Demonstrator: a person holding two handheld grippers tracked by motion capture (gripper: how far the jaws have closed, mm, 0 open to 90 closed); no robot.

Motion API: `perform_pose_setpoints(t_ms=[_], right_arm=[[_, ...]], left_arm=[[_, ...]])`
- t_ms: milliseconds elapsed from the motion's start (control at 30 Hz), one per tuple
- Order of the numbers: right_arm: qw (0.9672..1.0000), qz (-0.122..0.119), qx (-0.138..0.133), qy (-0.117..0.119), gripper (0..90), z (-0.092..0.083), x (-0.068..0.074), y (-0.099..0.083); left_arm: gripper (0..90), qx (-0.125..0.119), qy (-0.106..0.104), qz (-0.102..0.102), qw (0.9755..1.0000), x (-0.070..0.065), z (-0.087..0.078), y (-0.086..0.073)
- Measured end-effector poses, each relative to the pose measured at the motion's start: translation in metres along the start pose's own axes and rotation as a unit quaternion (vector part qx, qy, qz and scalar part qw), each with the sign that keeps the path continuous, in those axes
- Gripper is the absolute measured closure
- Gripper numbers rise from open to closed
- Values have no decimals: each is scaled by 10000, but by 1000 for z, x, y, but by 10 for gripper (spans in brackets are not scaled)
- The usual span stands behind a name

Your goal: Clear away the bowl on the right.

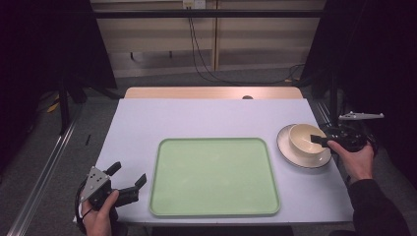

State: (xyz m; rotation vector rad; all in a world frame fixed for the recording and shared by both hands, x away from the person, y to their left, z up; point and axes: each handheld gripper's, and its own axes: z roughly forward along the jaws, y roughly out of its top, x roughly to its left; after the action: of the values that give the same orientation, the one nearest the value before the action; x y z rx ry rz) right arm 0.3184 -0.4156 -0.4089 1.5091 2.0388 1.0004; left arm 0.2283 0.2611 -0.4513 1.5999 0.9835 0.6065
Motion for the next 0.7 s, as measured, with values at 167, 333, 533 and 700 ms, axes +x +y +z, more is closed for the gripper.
perform_pose_setpoints(t_ms=[167, 333, 533, 700], right_arm=[[9997, -7, 207, -94, 234, 13, -3, 2], [9993, 108, 301, -175, 296, 19, -9, 1], [9988, 266, 356, -225, 380, 22, -13, -5], [9985, 249, 471, -103, 482, 27, -16, -8]], left_arm=[[17, 1, 1, -16, 10000, 0, 1, 0], [16, 1, -36, -11, 10000, 0, 1, 0], [18, 27, -20, 17, 10000, -1, 1, 0], [18, 22, -61, 54, 10000, -1, 1, 0]])
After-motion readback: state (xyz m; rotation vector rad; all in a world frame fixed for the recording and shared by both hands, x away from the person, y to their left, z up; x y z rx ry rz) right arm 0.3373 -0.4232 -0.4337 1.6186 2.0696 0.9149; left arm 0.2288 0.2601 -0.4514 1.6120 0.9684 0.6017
